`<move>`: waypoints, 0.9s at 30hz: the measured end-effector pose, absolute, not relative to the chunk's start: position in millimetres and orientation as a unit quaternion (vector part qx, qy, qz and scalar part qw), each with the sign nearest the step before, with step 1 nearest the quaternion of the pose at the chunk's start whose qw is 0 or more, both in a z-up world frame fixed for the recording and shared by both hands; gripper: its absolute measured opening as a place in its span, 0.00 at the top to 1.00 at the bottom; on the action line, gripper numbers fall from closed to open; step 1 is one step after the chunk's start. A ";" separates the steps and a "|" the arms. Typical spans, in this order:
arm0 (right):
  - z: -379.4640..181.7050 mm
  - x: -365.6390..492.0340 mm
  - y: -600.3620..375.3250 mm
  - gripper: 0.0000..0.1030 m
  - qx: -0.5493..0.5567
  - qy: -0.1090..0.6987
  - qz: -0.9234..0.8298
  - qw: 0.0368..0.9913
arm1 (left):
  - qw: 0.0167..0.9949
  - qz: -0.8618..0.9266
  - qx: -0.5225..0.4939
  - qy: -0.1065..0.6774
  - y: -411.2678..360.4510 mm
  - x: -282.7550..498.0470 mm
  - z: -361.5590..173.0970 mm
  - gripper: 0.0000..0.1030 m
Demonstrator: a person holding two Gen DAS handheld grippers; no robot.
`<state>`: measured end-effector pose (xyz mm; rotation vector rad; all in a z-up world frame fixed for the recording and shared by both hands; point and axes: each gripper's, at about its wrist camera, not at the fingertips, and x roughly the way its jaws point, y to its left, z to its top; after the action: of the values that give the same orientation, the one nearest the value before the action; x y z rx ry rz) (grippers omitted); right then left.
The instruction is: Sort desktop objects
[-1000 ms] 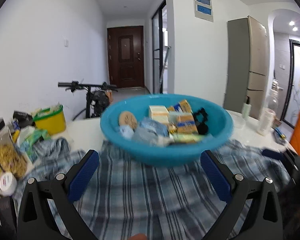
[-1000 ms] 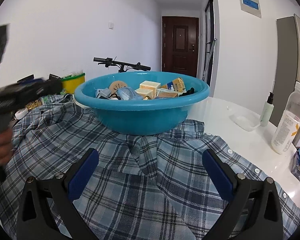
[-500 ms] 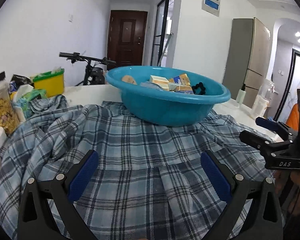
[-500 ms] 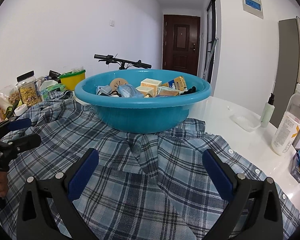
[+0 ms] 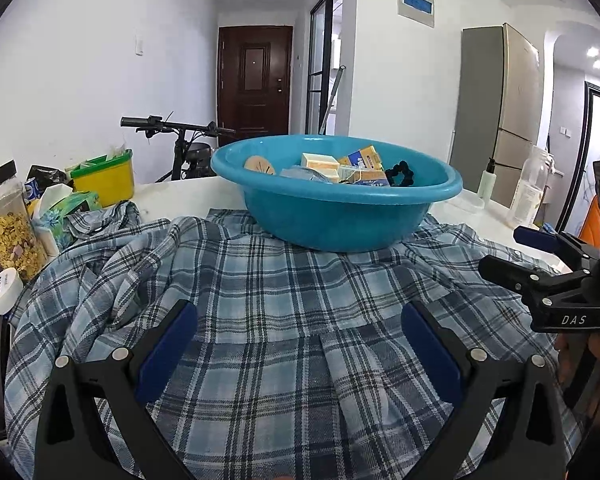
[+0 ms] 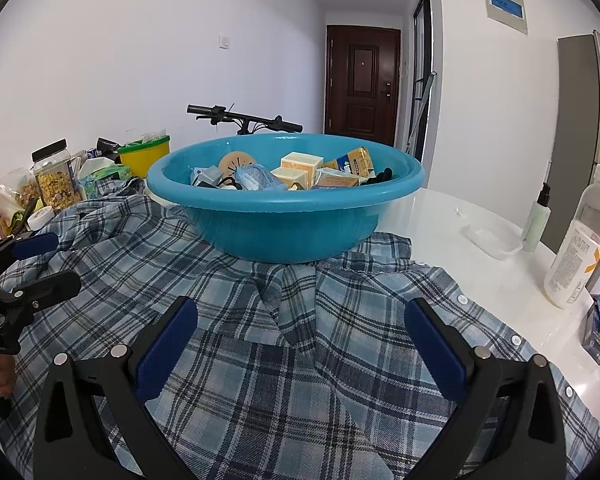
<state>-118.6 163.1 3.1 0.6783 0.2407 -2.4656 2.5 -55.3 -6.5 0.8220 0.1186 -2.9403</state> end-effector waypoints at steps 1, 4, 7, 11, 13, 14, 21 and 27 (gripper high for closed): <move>3.0 -118.7 163.0 0.00 0.254 0.090 -0.921 0.283 | 0.043 -0.961 0.269 0.039 -55.3 2.6 -6.6 0.00; 2.8 -118.5 163.7 0.00 0.254 0.090 -0.921 0.283 | 0.043 -0.961 0.269 0.040 -55.3 2.7 -6.5 0.00; 2.6 -118.4 163.5 0.00 0.255 0.090 -0.920 0.282 | 0.043 -0.961 0.269 0.039 -55.1 2.5 -6.4 0.00; 2.2 -118.6 163.8 0.00 0.255 0.090 -0.921 0.282 | 0.042 -0.961 0.269 0.039 -55.3 2.6 -6.6 0.00; 2.2 -118.6 163.6 0.00 0.255 0.090 -0.920 0.283 | 0.043 -0.961 0.269 0.039 -55.1 2.5 -6.7 0.00; 2.1 -118.6 163.6 0.00 0.255 0.090 -0.920 0.283 | 0.042 -0.961 0.269 0.039 -55.0 2.5 -6.7 0.00; 1.7 -118.4 163.7 0.00 0.256 0.090 -0.920 0.283 | 0.042 -0.961 0.269 0.039 -55.1 2.3 -6.7 0.00; -0.5 -119.5 163.6 0.00 0.259 0.091 -0.919 0.283 | 0.043 -0.961 0.269 0.039 -55.0 2.4 -6.7 0.00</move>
<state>-119.5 163.6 -0.5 0.6940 0.2428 -2.4603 2.4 -55.0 -6.7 0.8224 0.1179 -2.9413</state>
